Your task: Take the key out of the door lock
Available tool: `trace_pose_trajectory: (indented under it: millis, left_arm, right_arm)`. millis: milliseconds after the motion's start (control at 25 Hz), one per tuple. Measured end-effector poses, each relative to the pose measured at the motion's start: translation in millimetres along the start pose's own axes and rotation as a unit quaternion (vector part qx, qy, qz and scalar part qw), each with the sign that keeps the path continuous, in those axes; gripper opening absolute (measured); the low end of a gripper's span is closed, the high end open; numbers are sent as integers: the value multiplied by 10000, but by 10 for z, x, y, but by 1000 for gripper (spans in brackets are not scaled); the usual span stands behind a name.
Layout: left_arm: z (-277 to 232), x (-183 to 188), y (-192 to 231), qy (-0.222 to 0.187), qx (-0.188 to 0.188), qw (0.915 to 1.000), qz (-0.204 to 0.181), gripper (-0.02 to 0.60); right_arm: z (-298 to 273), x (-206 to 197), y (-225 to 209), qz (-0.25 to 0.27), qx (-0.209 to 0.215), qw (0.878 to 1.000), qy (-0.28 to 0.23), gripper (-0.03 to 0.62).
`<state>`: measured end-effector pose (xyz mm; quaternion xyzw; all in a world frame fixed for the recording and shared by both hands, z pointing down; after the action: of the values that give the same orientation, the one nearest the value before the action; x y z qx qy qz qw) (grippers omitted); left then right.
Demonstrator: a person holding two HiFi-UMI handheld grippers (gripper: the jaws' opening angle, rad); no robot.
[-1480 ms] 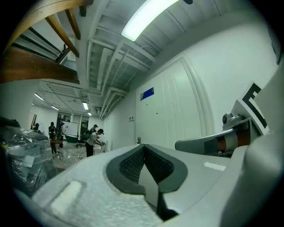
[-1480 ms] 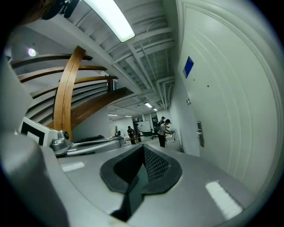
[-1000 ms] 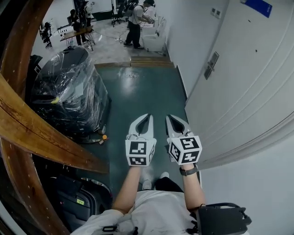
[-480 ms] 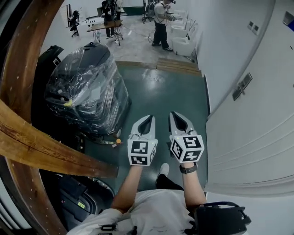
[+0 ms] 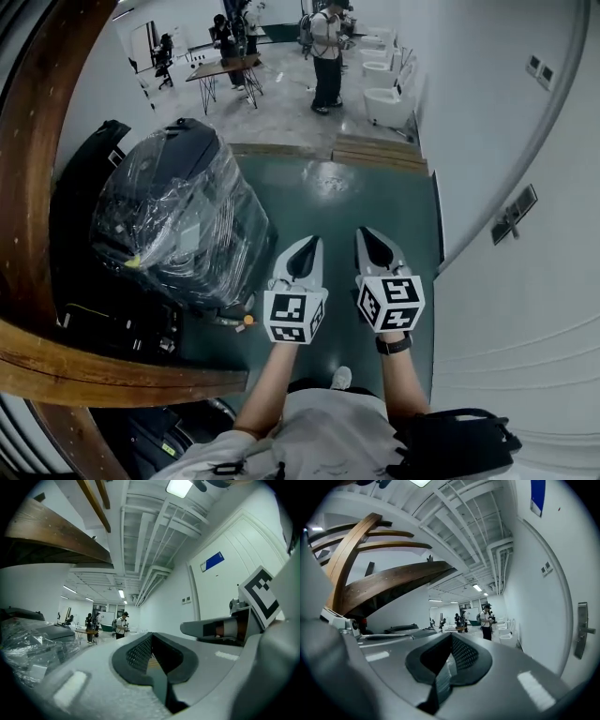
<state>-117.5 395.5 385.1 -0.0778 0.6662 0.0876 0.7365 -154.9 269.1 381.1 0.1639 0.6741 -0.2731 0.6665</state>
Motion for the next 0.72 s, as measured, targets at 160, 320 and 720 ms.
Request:
trace_pose_trajectory:
  millis: [160, 320, 720]
  left_arm:
    - [-348, -218, 76, 336, 95, 9994, -36, 0]
    - [-728, -319, 225, 435, 64, 9990, -90, -2]
    - [-2416, -202, 894, -410, -819, 9955, 260, -2]
  right_arm:
    - [-279, -166, -218, -73, -34, 9997, 222, 0]
    - [-621, -235, -365, 34, -71, 9995, 306, 0]
    - [-1903, 241, -589, 839, -158, 9960, -262, 1]
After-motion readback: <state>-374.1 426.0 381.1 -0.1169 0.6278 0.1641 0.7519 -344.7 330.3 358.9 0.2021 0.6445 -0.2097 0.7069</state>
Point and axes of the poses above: the fingertips, and each gripper's own axes: z backward along the fingers, y to its left, x out of its top, the point moved 5 cm from there along z, backward along the fingers, and after that the axes turned 6 degrees about -y, right-handed, at the moved point
